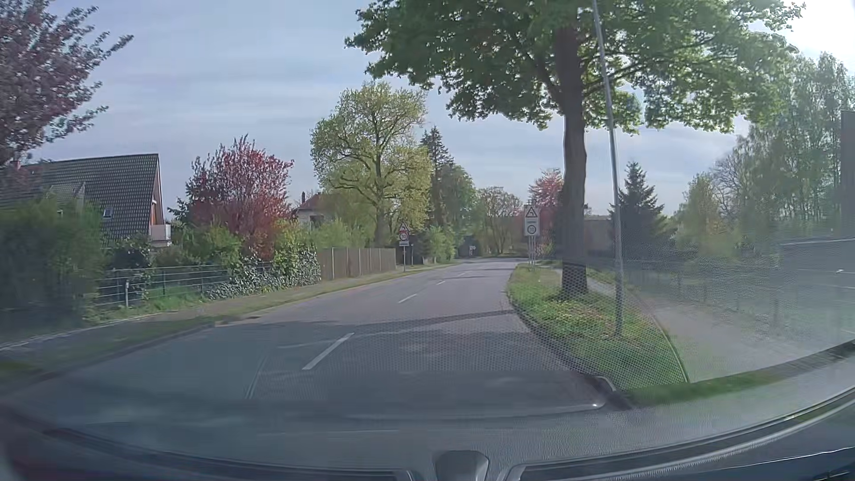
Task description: Follow the waypoints while adhering to traffic rules and regulations
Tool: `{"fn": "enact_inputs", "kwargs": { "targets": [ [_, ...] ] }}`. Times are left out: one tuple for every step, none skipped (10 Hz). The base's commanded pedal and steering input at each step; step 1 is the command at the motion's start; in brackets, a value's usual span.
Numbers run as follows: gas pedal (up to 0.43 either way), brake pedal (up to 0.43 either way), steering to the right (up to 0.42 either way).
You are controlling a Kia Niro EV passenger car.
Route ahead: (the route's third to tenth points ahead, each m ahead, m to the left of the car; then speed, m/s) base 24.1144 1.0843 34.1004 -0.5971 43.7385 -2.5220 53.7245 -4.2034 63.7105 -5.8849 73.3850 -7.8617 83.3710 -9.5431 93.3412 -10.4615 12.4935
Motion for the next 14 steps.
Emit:
{"fn": "enact_inputs", "kwargs": {
  "targets": [
    [0.0,0.0,0.022],
    [0.0,0.0,0.024],
    [0.0,0.0,0.025],
    [0.0,0.0,0.026],
    [0.0,0.0,0.028],
    [0.0,0.0,0.031],
    [0.0,0.0,0.033],
    [0.0,0.0,0.033],
    [0.0,0.0,0.034],
    [0.0,0.0,0.034],
    [0.0,0.0,0.034],
    [0.0,0.0,0.034],
    [0.0,0.0,0.034],
    [0.0,0.0,0.033]
  ]
}}
